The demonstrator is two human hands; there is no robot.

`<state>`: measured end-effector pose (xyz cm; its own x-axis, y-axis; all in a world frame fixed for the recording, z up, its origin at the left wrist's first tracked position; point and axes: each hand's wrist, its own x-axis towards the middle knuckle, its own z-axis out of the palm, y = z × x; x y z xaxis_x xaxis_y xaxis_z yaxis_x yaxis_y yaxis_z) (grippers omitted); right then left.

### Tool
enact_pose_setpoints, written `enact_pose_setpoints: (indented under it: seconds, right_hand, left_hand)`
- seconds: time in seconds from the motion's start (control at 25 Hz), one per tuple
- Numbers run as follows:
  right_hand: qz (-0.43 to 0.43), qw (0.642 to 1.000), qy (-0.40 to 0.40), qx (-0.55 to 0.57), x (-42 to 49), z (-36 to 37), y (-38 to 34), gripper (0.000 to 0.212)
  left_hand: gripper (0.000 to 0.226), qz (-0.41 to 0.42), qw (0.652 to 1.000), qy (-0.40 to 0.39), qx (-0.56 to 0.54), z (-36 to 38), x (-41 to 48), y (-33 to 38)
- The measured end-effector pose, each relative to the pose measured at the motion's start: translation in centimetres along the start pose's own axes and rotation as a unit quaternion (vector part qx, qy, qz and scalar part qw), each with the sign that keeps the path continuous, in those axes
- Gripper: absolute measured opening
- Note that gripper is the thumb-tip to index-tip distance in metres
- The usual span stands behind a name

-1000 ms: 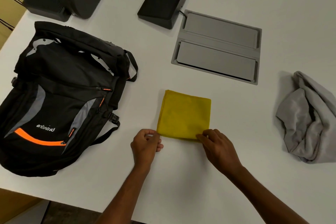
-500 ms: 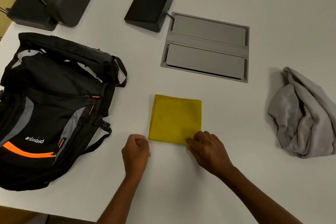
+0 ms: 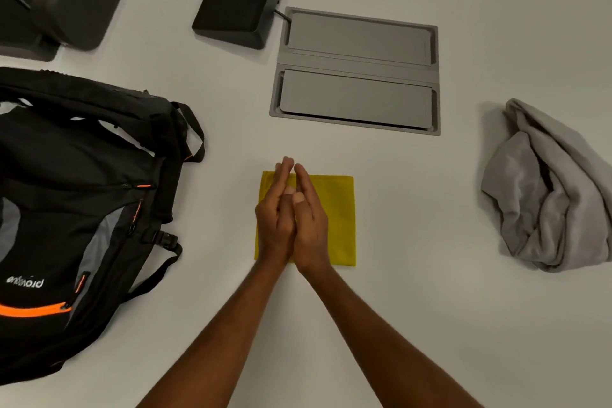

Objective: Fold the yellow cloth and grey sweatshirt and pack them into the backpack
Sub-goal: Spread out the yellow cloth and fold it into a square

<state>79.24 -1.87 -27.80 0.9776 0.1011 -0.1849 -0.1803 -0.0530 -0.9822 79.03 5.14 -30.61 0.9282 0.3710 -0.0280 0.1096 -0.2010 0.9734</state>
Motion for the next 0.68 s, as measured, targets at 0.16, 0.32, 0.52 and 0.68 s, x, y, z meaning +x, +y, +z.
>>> enact_pose_setpoints:
  seconds: [0.16,0.32,0.52,0.68]
  right_hand:
    - [-0.085,0.993,-0.037,-0.068,0.3,-0.2,3.4,0.051]
    - [-0.089,0.990,-0.029,-0.101,0.9,-1.1,4.3,0.052]
    - [-0.078,0.985,0.018,-0.156,2.5,-5.9,5.0,0.051]
    - [-0.045,0.984,0.053,-0.164,3.4,-8.3,5.1,0.052]
  left_hand:
    - [0.052,0.029,0.997,-0.033,0.059,-1.0,-0.7,-3.6]
    - [0.054,0.045,0.995,-0.033,0.082,-0.8,-0.7,-3.7]
    - [0.055,0.026,0.993,-0.027,0.110,-0.7,-0.7,-3.8]
    - [0.058,0.008,0.990,-0.038,0.136,-0.4,-0.6,-3.8]
